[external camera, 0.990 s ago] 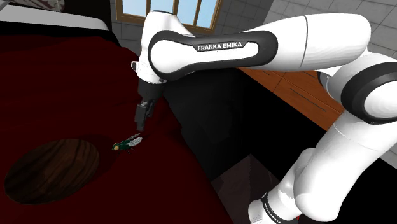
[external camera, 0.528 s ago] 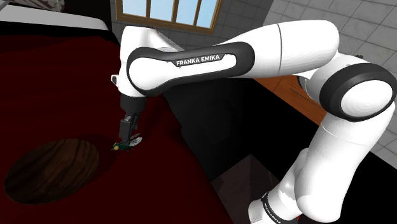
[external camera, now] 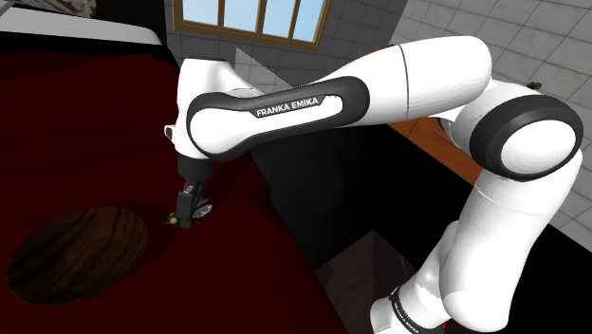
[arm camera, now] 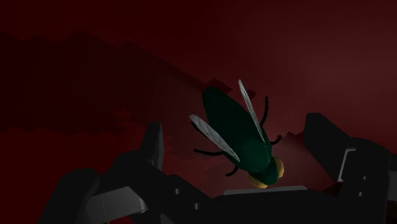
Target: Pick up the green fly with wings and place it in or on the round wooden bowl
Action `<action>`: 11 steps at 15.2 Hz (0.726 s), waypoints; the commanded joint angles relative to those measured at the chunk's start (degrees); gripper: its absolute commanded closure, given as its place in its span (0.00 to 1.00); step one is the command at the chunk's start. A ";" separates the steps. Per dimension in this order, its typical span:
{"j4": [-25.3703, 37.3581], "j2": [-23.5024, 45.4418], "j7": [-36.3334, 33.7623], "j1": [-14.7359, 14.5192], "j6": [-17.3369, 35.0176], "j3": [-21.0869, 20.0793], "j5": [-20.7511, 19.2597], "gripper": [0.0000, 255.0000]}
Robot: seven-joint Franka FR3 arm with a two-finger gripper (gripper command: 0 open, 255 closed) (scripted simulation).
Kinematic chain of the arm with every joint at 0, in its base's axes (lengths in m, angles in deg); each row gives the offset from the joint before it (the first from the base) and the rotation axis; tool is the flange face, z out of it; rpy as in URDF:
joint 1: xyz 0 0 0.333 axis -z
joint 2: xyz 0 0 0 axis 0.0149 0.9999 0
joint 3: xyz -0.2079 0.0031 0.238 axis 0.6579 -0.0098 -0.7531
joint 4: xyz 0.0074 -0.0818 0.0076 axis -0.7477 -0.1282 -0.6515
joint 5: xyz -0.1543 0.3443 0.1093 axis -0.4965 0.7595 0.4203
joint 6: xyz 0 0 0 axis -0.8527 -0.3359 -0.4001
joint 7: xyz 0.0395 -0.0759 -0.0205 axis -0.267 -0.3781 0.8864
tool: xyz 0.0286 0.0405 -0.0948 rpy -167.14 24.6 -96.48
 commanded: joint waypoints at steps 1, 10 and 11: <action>-0.07 0.01 -0.01 -0.02 0.10 -0.01 0.00 0.00; -0.11 0.00 0.00 -0.01 0.13 -0.01 0.01 1.00; -0.11 -0.01 -0.04 -0.03 0.12 -0.02 0.01 1.00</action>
